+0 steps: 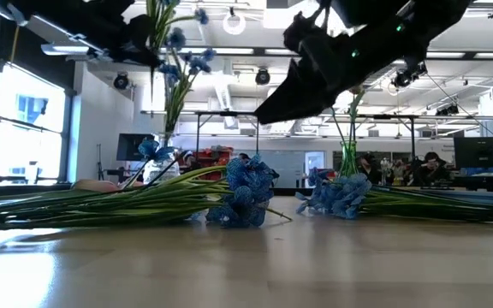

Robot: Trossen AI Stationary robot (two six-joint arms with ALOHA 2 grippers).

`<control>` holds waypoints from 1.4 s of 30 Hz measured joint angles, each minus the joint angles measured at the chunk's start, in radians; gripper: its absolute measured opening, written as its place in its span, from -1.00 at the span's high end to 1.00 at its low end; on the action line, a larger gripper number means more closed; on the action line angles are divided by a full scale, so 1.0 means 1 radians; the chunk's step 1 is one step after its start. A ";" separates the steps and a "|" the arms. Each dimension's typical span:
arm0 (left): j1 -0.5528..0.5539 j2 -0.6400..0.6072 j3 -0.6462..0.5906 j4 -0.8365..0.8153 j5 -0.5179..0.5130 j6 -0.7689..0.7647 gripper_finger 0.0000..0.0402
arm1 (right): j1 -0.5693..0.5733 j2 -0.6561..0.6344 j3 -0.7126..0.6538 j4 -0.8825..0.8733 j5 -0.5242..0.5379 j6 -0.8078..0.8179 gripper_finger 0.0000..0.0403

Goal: Sort flowers into vase by color
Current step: Put the blue flowers into the transparent vase

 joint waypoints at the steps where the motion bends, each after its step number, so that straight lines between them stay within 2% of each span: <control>1: 0.027 0.006 0.000 0.035 0.039 0.019 1.00 | 0.006 -0.020 0.000 -0.024 0.005 -0.004 0.05; 7: 0.156 0.069 0.000 0.141 0.195 0.049 1.00 | 0.064 -0.157 0.000 -0.229 0.136 -0.002 0.05; 15: 0.247 0.119 0.000 0.136 0.211 0.044 1.00 | 0.128 -0.247 0.000 -0.341 0.259 0.037 0.05; 26: 0.315 0.165 0.000 0.109 0.240 -0.034 0.93 | 0.132 -0.248 0.000 -0.341 0.267 0.052 0.05; 30: 0.319 0.178 0.000 0.080 0.280 -0.065 0.86 | 0.132 -0.248 0.000 -0.340 0.267 0.056 0.05; 34: 0.319 0.168 0.000 0.018 0.310 -0.095 0.70 | 0.132 -0.247 0.000 -0.340 0.267 0.056 0.05; 42: 0.358 0.153 0.156 -0.383 0.398 -0.142 0.35 | 0.132 -0.247 0.000 -0.340 0.267 0.056 0.05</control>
